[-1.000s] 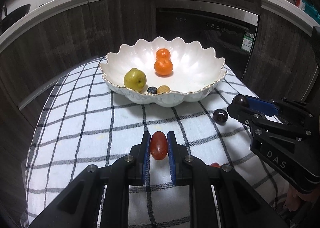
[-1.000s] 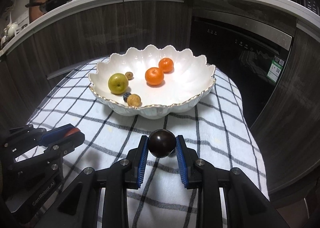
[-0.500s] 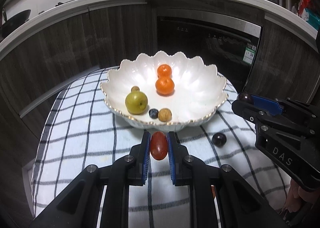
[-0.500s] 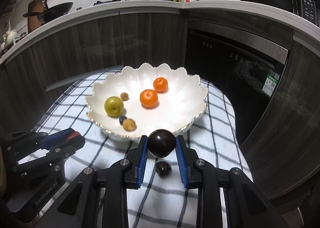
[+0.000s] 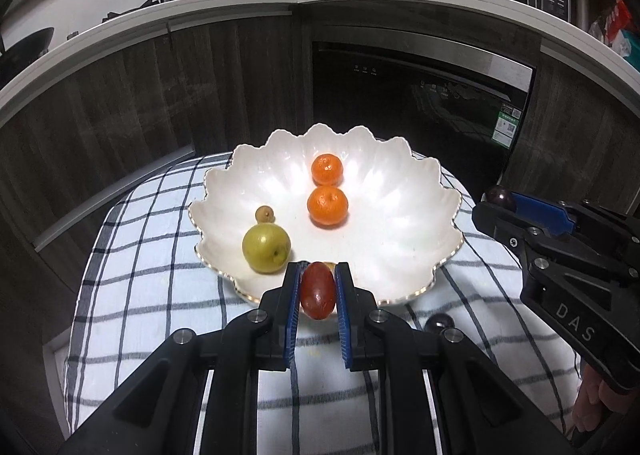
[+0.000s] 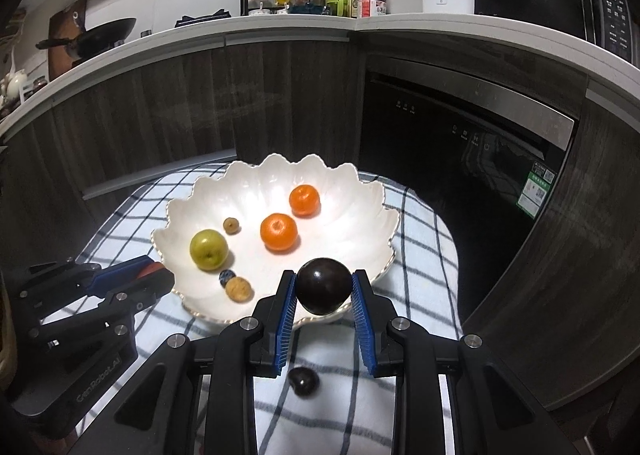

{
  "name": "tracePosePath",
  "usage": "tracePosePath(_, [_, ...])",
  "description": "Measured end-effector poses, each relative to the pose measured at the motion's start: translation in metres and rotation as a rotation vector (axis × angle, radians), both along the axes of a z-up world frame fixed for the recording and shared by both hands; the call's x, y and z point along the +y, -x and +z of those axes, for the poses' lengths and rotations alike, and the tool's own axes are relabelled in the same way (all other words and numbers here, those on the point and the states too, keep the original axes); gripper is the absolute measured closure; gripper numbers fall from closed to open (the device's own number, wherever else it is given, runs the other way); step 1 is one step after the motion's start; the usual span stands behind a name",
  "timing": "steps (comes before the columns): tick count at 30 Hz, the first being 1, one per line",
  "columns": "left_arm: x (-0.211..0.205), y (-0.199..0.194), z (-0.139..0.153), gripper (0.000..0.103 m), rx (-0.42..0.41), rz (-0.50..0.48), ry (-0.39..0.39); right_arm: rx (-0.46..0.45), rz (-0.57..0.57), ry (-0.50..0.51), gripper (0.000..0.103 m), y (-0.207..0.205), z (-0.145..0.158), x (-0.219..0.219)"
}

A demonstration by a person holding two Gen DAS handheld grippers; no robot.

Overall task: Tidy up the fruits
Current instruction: 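Carry the held cherry and red fruit over the white bowl with both tools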

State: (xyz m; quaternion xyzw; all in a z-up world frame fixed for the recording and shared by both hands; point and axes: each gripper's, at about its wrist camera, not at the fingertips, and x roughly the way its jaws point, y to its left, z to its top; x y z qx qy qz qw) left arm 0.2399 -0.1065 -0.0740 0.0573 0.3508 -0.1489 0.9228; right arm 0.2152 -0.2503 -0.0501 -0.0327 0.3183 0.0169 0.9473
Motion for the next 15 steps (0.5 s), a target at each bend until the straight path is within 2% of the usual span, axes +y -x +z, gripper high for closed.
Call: tracePosePath(15, [-0.006, -0.046, -0.009, 0.085, 0.024, 0.013, -0.006, 0.006, -0.028, -0.008, 0.074, -0.039, -0.001, -0.012])
